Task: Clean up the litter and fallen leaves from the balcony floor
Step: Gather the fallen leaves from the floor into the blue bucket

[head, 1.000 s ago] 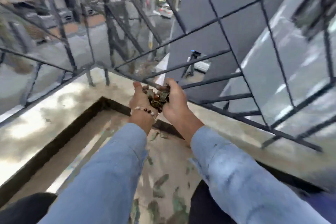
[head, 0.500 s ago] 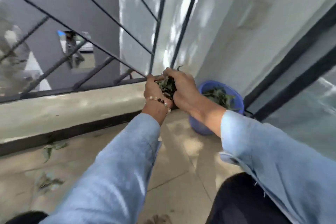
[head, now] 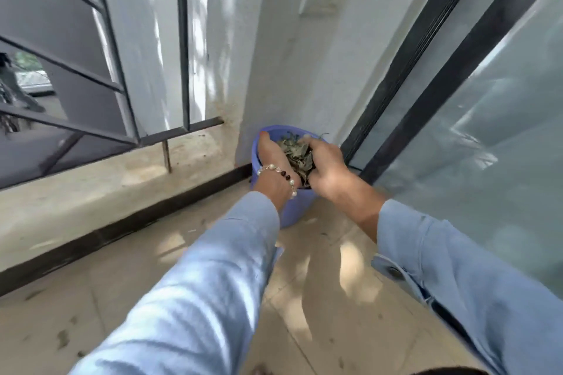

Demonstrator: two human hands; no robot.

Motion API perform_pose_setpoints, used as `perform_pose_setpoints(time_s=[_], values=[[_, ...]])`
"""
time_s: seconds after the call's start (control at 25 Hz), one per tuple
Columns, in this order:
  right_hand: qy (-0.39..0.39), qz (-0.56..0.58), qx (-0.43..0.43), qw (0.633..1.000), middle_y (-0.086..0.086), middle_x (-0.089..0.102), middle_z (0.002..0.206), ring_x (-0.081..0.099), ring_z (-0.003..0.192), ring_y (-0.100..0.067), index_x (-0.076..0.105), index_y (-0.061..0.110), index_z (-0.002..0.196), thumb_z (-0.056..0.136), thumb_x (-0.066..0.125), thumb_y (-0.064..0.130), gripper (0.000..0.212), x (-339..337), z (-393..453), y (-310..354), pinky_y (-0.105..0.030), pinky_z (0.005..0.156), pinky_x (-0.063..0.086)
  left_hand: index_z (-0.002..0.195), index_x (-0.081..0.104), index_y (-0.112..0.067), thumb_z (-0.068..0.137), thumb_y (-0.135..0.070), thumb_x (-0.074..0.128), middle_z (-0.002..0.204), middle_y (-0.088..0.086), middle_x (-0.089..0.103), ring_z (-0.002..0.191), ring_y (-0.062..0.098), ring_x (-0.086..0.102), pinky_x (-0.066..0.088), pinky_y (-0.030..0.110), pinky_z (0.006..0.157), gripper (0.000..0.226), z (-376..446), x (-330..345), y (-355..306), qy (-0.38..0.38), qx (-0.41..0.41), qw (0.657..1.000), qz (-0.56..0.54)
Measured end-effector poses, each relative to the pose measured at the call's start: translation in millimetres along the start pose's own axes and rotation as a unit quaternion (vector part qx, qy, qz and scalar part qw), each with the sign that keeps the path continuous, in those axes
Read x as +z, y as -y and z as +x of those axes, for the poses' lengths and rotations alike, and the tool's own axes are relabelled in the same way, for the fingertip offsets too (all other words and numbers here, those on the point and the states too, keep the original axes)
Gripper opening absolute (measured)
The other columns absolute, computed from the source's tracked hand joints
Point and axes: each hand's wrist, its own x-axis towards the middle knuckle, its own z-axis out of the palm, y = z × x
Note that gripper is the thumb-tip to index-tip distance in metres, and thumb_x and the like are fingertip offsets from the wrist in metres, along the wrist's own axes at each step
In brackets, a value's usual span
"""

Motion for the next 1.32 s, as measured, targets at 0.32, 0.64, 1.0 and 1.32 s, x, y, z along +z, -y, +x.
perform_pose_setpoints(time_s=[0.32, 0.64, 1.0, 1.32], values=[[0.003, -0.228, -0.107, 0.968, -0.006, 0.058, 0.122, 0.056, 0.116, -0.028, 0.054, 0.014, 0.118, 0.080, 0.056, 0.064, 0.062, -17, 113, 8, -0.040, 0.095, 0.047, 0.078, 0.063, -0.007, 0.095, -0.001, 0.035, 0.067, 0.014, 0.064, 0.061, 0.022, 0.063, 0.047, 0.031, 0.062, 0.033, 83, 12, -14, 0.028, 0.161, 0.896, 0.413], [0.143, -0.780, -0.152, 0.590, -0.010, 0.006, 0.160, 0.003, 0.147, -0.030, 0.007, 0.006, 0.152, 0.100, 0.041, 0.017, 0.063, -42, 117, -24, -0.057, 0.114, 0.005, 0.145, 0.015, 0.009, 0.090, 0.004, 0.046, 0.153, 0.030, 0.016, 0.141, 0.041, 0.025, 0.032, 0.047, 0.107, 0.064, 111, -28, -15, 0.082, 0.203, 0.333, 0.917], [0.090, -0.571, -0.372, 0.726, -0.016, 0.072, 0.096, 0.063, 0.101, -0.034, 0.074, 0.005, 0.090, 0.080, 0.056, 0.004, 0.020, 66, -33, 6, -0.037, 0.085, 0.051, 0.102, 0.073, -0.011, 0.078, -0.007, 0.045, 0.094, 0.010, 0.074, 0.083, 0.029, 0.069, 0.058, 0.029, 0.070, 0.037, -10, -98, -79, -0.057, 0.398, 0.674, 0.620], [0.358, -0.545, -0.302, 0.695, -0.013, 0.073, 0.081, 0.066, 0.073, -0.022, 0.075, 0.004, 0.078, 0.080, 0.059, 0.002, 0.016, 191, -169, -114, -0.039, 0.081, 0.057, 0.082, 0.070, -0.014, 0.085, 0.001, 0.055, 0.078, 0.006, 0.072, 0.058, 0.019, 0.065, 0.055, 0.025, 0.055, 0.021, -175, -300, -147, -0.281, 0.303, 0.826, 0.383]])
